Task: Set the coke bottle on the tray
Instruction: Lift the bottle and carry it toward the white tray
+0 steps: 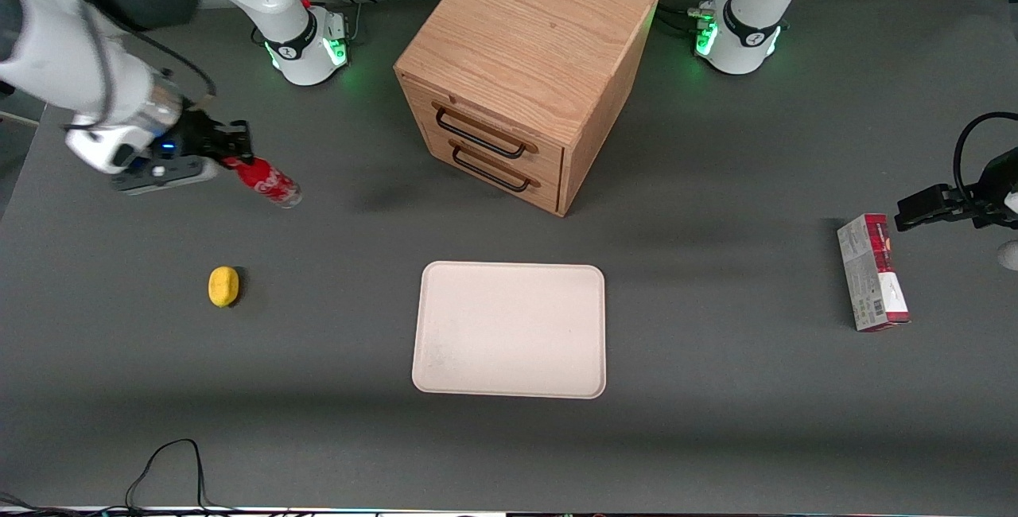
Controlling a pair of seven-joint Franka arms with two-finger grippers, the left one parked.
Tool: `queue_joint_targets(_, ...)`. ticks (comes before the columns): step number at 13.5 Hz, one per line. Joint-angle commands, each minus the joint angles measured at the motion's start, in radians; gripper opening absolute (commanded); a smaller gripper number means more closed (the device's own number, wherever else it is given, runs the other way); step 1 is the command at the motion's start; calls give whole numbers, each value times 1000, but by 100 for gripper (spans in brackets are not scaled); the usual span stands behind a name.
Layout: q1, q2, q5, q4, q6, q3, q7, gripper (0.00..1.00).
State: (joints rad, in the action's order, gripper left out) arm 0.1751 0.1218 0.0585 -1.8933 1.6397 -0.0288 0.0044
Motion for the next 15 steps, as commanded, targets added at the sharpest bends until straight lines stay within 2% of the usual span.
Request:
queue_joint_targets(1,-5,-223,9,398,-235,-6,5,0)
queue_joint_targets(3,-5,-277,9,505,-288,-8,11,0)
queue_joint_targets(6,3,-379,11,606,-290,1,98,0)
queue_joint_targets(10,46,-745,17,986,-273,104,372,0)
queue_joint_targets(12,66,-859,15,1047,-125,142,500,0)
queue_joint_targets(15,134,-959,-6,1050,53,133,523,0)
